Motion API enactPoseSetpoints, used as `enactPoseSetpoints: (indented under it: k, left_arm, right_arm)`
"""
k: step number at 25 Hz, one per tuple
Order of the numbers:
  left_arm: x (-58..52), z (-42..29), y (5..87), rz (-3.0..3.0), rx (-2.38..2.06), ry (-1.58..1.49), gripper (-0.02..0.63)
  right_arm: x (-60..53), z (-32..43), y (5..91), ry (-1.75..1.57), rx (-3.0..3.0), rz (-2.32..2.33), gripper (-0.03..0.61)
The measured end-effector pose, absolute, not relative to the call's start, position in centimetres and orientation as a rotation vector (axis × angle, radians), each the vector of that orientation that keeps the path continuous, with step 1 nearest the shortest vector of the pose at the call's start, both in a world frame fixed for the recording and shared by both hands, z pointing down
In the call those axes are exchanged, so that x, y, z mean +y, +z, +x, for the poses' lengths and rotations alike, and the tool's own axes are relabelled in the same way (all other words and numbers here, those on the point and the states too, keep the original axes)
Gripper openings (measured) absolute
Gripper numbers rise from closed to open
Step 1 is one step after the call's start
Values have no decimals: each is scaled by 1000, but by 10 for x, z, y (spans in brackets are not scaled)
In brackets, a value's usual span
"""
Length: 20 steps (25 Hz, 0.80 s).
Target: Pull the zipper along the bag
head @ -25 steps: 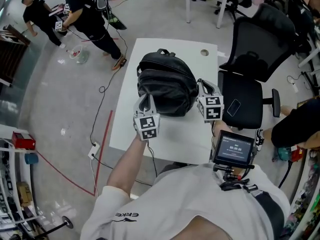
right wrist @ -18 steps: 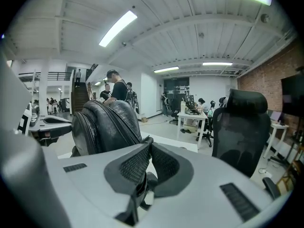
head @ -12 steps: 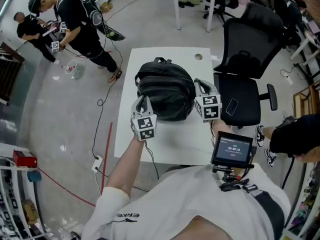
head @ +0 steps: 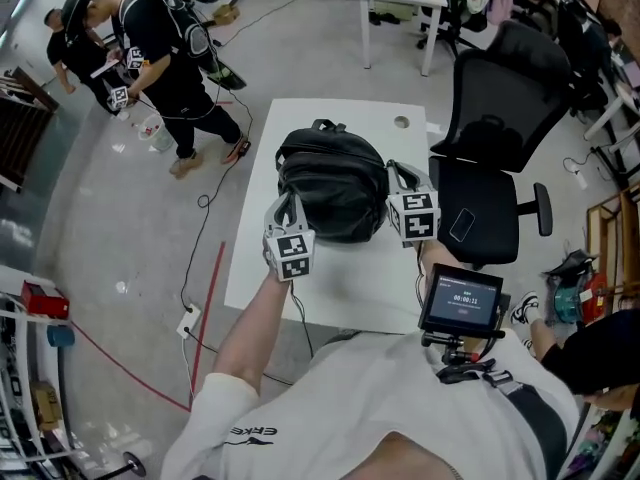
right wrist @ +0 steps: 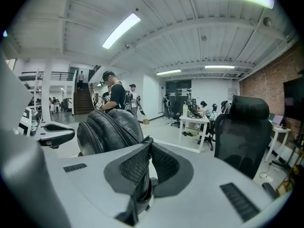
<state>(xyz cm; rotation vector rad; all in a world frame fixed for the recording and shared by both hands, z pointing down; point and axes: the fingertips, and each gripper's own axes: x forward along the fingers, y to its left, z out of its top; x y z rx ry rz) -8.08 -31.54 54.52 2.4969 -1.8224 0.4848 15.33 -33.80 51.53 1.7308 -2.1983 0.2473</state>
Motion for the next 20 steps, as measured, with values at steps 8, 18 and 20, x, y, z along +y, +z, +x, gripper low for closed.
enactPoseSetpoints:
  k: [8, 18, 20]
  left_arm:
    - [-302, -89, 535, 2452, -1895, 492, 5]
    - [-342, -129, 540, 2609, -1718, 525, 5]
    - [-349, -130, 542, 2639, -1679, 525, 5]
  right_arm:
    - [-339, 150, 511, 243, -2254, 1694, 18]
    - [-347, 121, 498, 254, -2157, 1838, 18]
    - [-348, 120, 496, 252, -2138, 1860, 18]
